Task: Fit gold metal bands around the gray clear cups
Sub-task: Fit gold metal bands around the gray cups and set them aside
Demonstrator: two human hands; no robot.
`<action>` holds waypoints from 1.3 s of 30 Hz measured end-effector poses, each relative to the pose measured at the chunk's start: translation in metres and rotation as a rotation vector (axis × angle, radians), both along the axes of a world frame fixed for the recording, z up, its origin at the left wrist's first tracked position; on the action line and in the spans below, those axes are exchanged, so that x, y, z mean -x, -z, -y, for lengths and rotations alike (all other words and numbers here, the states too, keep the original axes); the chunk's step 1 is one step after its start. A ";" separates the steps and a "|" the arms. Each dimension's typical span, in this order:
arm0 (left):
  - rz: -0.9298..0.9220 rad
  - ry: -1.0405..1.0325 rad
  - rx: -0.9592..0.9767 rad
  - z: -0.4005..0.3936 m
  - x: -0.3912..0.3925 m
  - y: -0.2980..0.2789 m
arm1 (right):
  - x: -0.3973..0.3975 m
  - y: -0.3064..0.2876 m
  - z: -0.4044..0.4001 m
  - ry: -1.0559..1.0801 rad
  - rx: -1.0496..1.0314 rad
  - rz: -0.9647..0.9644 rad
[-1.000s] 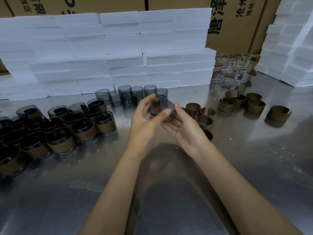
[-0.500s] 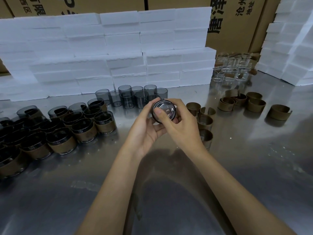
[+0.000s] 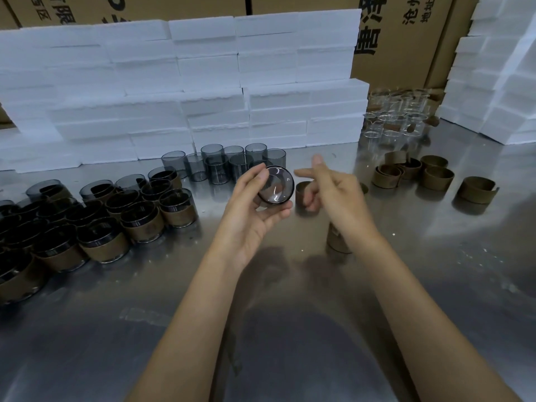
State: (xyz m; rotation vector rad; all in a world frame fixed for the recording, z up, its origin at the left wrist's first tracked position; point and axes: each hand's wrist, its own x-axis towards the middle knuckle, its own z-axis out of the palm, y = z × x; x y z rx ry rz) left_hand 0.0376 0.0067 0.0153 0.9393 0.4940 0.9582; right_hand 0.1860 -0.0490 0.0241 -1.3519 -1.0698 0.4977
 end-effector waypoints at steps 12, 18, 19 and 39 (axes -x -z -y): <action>-0.073 -0.029 0.196 -0.013 0.003 0.009 | -0.059 -0.002 0.026 -0.041 1.016 0.666; -0.070 -0.051 0.205 -0.014 0.002 0.008 | -0.034 0.001 0.011 0.088 0.386 0.353; -0.070 -0.053 0.188 -0.014 0.002 0.008 | -0.030 0.000 0.009 0.111 0.281 0.307; -0.125 0.111 -0.042 0.002 -0.007 0.005 | 0.019 0.008 0.003 -0.180 0.212 -0.130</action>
